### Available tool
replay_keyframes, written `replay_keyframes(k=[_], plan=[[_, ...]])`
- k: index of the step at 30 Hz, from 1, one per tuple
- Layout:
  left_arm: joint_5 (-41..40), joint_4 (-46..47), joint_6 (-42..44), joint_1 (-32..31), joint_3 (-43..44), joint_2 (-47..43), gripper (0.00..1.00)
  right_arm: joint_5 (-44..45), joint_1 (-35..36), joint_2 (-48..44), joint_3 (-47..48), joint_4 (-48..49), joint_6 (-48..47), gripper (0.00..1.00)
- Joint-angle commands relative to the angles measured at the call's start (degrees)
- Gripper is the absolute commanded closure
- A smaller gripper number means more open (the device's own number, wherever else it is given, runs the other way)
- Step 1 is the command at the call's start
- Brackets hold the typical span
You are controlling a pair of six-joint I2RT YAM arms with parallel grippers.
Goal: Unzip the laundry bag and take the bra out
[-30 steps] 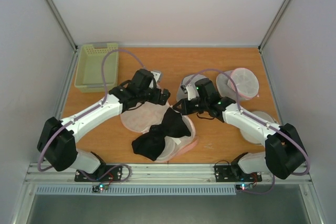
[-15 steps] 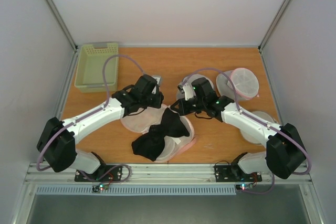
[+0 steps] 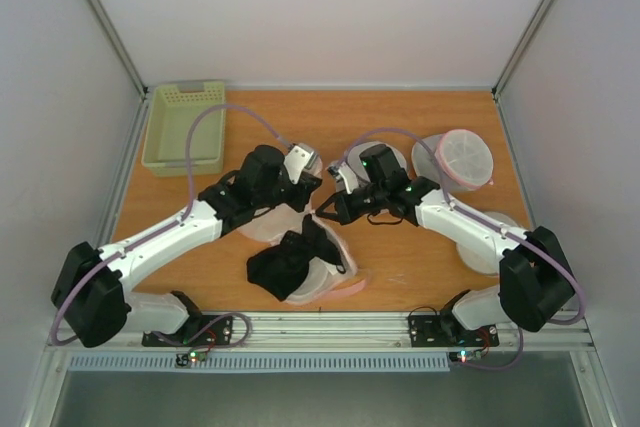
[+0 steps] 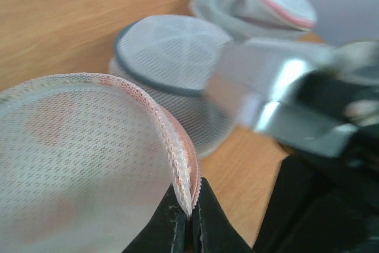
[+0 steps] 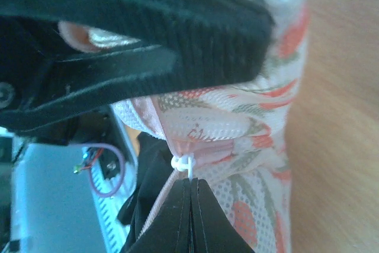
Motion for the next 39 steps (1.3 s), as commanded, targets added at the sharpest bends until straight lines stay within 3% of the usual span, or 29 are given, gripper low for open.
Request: replay_keyframes(k=[1,4,7,19,30,34,35,38,39], plan=[[12.93,12.05,8.74,-0.12,-0.84,-2.06,0.99,-8.96,0.26,-0.54,-2.96,4.97,0.26,0.99],[19.61,16.7,7.02,0.03,-2.02,-2.53,0.99,-8.47,-0.13,-0.11,-4.32,7.84,0.77,0.99],[21.08,17.29,5.02,0.04,-2.13,-2.35,0.99,-5.84,-2.37,1.04,-5.89,10.35,2.96,0.99],[14.42,12.81,4.26,1.18,-0.95,-1.71,0.99,1.68,-6.59,1.01,-10.56,14.95,5.12,0.99],[14.98,13.0,2.52,2.61,-0.65,-2.47,0.99,-0.05,-8.96,4.21,-14.87,18.52,3.22,0.99],[9.59,11.34,2.04,2.61,0.16,-0.75,0.99,-0.71,-8.96,3.14,-14.05,17.71,1.5,0.99],[6.88,9.46,1.7,2.66,0.55,0.38,0.99,-0.96,-8.96,2.55,-13.71,17.19,0.84,0.94],[1.25,7.96,-0.63,2.61,0.83,4.13,0.99,-1.11,-8.96,0.41,-11.91,14.34,-0.87,0.62],[0.06,8.6,-1.33,2.6,0.65,5.14,0.99,-0.76,-8.96,-0.57,-11.46,13.3,-1.26,0.56]])
